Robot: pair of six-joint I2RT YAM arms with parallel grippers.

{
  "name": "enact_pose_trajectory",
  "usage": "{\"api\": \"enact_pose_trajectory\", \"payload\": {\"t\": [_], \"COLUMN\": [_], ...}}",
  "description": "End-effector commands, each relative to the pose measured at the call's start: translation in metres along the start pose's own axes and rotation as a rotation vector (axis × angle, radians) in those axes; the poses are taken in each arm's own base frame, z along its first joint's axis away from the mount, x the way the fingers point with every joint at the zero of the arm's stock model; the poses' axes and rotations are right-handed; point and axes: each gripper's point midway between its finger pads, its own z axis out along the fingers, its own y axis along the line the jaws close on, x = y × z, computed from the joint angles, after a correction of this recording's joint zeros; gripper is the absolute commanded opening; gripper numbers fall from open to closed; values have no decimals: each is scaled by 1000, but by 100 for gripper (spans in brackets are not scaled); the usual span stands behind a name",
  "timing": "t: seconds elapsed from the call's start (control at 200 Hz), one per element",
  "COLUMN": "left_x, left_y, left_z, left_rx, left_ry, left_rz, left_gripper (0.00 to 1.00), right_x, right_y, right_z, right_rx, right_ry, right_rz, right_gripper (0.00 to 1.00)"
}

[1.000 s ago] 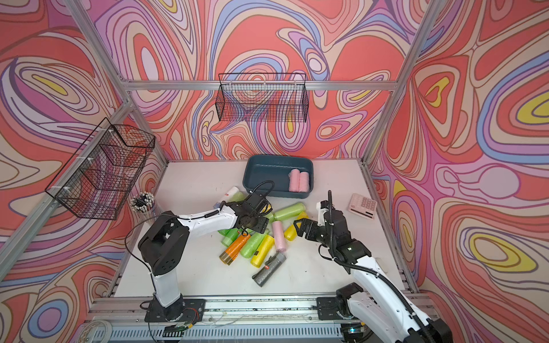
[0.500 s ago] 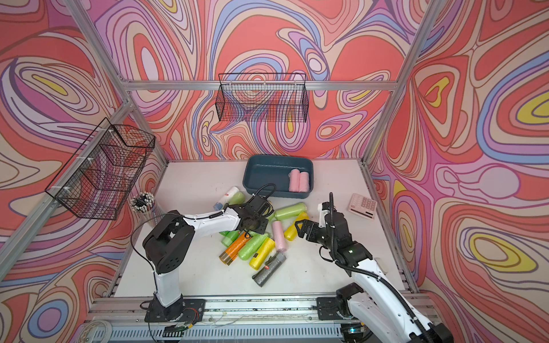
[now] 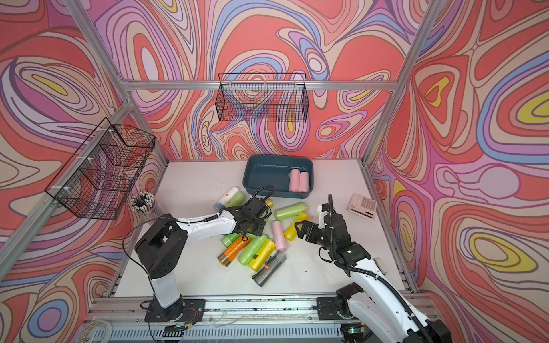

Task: Put the roll of trash bags into the storage box
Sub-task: Pick up the roll of trash bags from the center of the board.

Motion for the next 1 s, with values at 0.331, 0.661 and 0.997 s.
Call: {"api": "enact_pose_trajectory", "payload": {"t": [0.331,0.661,0.997], "left_x": [-26,-48,-70], "left_y": [-4,-13,-22], "left_z": [-26,-53,-81], "left_rx": [6,58,114], "left_ry": [-84,-151,-224], "left_rz": [-11,-40,-63], "left_gripper": [34,32,30], "right_x": [-7,-11,-15], "right_y": [11,16,23], "right_z": [2,5,8], "right_rx": [-54,-78,-128], "right_ry": [-14,-21,-42], "right_rz": [29,44,76], "right_gripper": [97,97,97]}}
